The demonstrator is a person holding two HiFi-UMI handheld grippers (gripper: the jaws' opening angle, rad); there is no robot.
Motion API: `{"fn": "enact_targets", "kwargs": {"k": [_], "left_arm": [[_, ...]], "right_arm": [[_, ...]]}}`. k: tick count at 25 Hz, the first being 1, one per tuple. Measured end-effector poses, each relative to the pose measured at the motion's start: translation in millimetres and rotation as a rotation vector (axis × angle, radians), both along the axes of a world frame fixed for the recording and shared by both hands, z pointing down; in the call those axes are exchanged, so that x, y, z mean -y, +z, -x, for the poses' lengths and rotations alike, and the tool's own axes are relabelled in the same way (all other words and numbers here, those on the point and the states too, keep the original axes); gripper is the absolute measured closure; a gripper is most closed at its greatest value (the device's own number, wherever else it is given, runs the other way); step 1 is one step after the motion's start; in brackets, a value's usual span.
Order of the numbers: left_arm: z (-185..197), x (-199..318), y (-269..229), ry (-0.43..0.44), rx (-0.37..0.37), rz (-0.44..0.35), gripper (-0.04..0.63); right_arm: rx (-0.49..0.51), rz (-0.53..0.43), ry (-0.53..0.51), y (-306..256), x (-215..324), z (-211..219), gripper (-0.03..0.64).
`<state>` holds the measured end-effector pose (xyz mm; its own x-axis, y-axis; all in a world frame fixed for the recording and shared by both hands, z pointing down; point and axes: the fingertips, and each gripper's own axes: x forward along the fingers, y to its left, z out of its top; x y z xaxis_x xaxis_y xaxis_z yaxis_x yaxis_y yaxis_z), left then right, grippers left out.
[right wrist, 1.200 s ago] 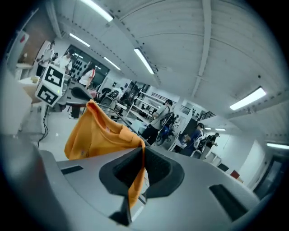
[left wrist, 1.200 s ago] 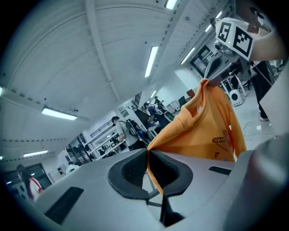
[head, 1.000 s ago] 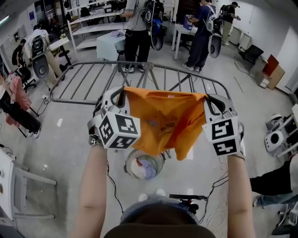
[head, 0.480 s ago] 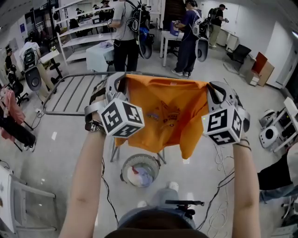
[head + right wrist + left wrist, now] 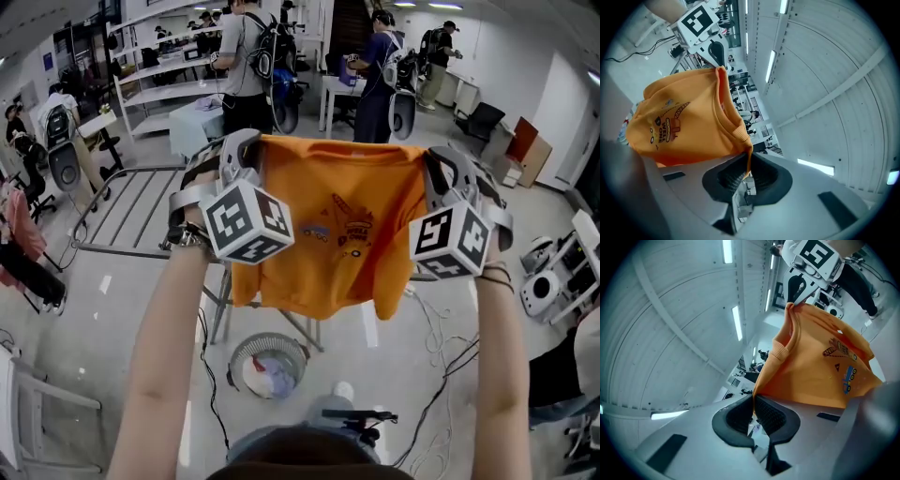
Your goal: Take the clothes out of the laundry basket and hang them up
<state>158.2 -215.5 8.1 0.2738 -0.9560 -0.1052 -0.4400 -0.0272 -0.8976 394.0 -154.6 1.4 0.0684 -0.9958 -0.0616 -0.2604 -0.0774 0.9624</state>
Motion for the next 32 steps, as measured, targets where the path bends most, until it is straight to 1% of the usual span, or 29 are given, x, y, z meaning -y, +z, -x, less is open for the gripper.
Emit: {"fn": "enact_targets", "kwargs": {"k": [2, 6, 9, 12, 14, 17, 21, 24, 28, 32], "left_arm": [[-14.2, 17.6, -4.9, -0.009, 0.021, -0.002, 0.578], [-35.9, 51.6, -3.5, -0.038, 0.072, -0.018, 0.578], [-60.3, 77.7, -2.9, -0.06, 0.098, -0.026, 0.578], [-64.5, 98.2, 4.8, -0.072, 0.094, -0.019, 0.578], [-70.6, 114.8, 6.7, -0.097, 0.119, -0.022, 0.578], [-95.3, 141.9, 6.2, -0.134, 0.156, -0.02, 0.578], [-101.2, 162.7, 18.8, -0.185, 0.221, -0.034, 0.578], [-104.0, 179.0, 28.3, -0.207, 0.253, -0.032, 0.578], [-123.4, 197.7, 22.7, -0.222, 0.289, -0.02, 0.578], [-126.2, 215.2, 33.6, -0.213, 0.317, 0.005, 0.578]], "right_arm": [[-0.004, -0.004, -0.004, -6.8, 19.1, -14.1, 0.586], [0.02, 0.012, -0.027, -4.3, 54.6, -36.9, 0.583], [0.0, 0.017, -0.049, -0.7, 82.1, -62.4, 0.583], [0.001, 0.021, -0.08, 6.3, 101.4, -67.5, 0.583], [-0.012, 0.031, -0.108, 8.1, 119.2, -73.8, 0.583], [-0.039, 0.048, -0.151, 8.9, 150.4, -99.6, 0.583], [-0.057, 0.069, -0.2, 25.3, 180.3, -106.9, 0.583], [-0.062, 0.081, -0.223, 36.7, 199.4, -109.6, 0.583], [-0.064, 0.091, -0.235, 33.4, 220.6, -128.9, 0.583], [-0.079, 0.105, -0.226, 45.8, 239.7, -131.5, 0.583]]}}
